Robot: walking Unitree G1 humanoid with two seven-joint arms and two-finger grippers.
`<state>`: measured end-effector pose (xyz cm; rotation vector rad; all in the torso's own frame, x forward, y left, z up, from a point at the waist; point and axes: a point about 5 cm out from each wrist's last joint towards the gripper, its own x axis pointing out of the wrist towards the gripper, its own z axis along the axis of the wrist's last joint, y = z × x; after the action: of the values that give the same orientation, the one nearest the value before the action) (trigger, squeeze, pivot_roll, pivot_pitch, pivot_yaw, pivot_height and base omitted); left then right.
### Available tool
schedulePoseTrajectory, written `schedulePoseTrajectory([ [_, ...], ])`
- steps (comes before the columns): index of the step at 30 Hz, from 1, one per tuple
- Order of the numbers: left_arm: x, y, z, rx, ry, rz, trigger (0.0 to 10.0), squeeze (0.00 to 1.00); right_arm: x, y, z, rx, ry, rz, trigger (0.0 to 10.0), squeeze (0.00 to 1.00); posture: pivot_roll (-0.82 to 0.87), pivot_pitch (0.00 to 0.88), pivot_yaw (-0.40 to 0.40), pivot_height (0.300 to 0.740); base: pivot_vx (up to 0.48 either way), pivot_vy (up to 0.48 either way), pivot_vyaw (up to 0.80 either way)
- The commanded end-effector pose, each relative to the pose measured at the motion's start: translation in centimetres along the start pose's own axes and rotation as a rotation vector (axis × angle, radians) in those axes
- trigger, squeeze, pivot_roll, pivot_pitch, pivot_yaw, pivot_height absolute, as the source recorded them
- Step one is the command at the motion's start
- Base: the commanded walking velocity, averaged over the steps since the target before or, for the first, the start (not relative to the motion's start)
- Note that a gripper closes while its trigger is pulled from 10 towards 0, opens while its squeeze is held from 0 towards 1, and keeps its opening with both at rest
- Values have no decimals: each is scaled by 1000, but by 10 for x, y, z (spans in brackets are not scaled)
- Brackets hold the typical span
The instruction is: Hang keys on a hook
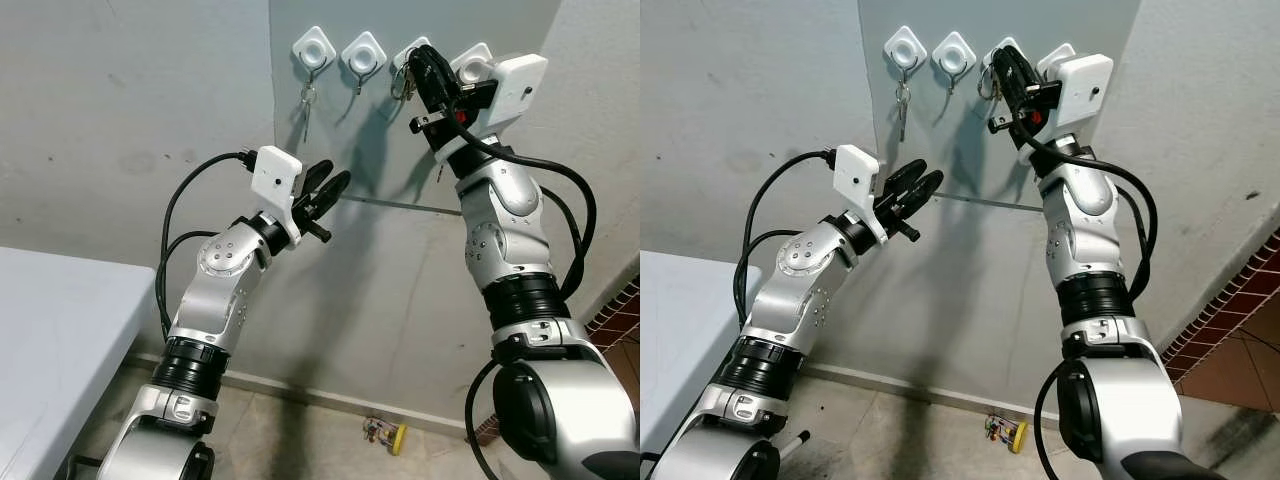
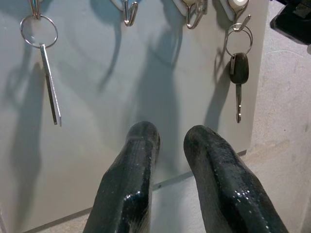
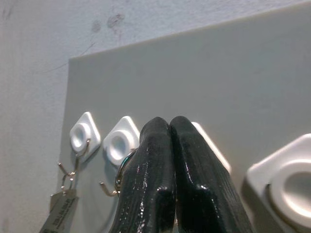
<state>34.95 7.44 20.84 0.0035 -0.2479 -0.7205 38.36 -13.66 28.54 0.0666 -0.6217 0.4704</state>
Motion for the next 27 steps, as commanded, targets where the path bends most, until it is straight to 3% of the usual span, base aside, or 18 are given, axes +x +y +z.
schedulePoseTrajectory([
  [1, 2, 0, 8, 17, -17, -11, 10000, 0, -3, -5, 3, -17, -11, -11, 10000, 0, -82, 0, -6, 740, 0, 0, 0],
  [27, 1, 3, 9, 27, -16, -3, 10000, 0, -24, -11, -3, -26, 34, -1, 10000, 0, -82, 0, 1, 740, 0, 0, 0],
])
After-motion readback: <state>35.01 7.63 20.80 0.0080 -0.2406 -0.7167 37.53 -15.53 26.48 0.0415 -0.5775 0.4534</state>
